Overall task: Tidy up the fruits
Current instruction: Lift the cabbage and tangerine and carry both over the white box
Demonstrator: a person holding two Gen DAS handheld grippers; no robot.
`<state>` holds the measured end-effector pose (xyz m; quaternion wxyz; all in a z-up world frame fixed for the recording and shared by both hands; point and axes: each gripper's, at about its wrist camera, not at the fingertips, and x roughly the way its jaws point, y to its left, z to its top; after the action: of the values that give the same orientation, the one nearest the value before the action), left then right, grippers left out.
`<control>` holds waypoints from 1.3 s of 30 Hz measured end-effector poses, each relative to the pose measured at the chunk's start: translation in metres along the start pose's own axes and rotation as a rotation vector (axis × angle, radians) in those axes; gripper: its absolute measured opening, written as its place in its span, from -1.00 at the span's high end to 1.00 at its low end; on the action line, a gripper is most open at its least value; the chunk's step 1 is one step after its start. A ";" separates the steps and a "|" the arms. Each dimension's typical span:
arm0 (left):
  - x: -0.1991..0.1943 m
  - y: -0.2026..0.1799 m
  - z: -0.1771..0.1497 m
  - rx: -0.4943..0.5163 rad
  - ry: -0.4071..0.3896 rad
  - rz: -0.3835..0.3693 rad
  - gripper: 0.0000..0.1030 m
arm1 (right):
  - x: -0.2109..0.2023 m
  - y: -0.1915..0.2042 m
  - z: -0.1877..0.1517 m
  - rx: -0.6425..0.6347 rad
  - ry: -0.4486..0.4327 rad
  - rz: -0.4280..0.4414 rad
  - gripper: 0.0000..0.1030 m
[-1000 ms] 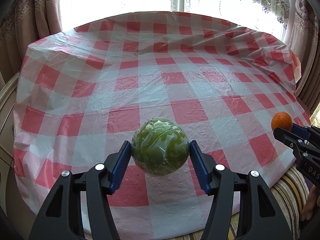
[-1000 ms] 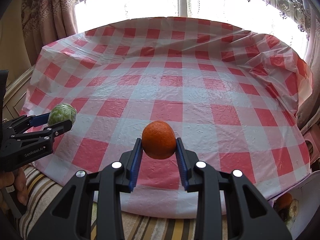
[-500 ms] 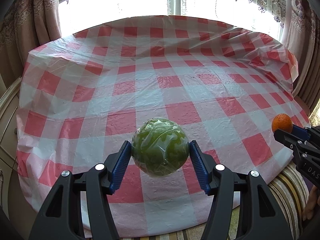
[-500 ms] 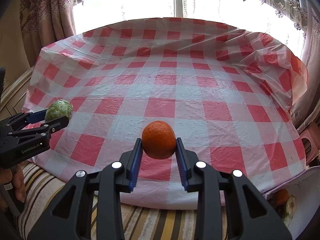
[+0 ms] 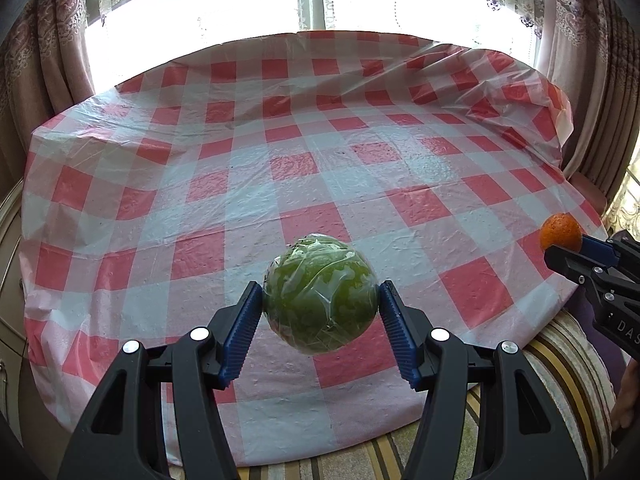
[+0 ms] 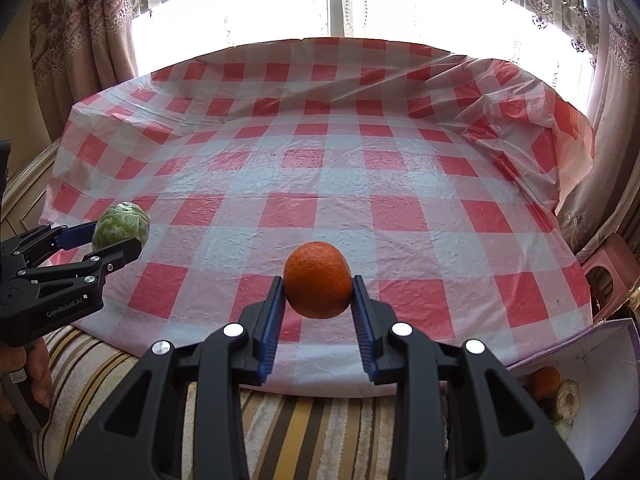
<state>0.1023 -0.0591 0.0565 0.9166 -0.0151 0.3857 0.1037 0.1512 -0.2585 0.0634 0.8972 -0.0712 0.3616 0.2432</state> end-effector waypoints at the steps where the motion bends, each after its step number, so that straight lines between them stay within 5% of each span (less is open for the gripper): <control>1: 0.000 -0.003 0.000 0.005 0.001 -0.003 -0.12 | -0.002 -0.003 -0.001 0.003 0.000 -0.004 0.35; 39: -0.013 -0.127 -0.005 0.257 0.016 -0.156 -0.12 | -0.055 -0.102 -0.056 0.125 0.037 -0.185 0.35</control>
<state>0.1159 -0.1864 0.0557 0.9132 0.0717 0.4008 -0.0183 0.1326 -0.3858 0.0554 0.9116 -0.0529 0.3846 0.1351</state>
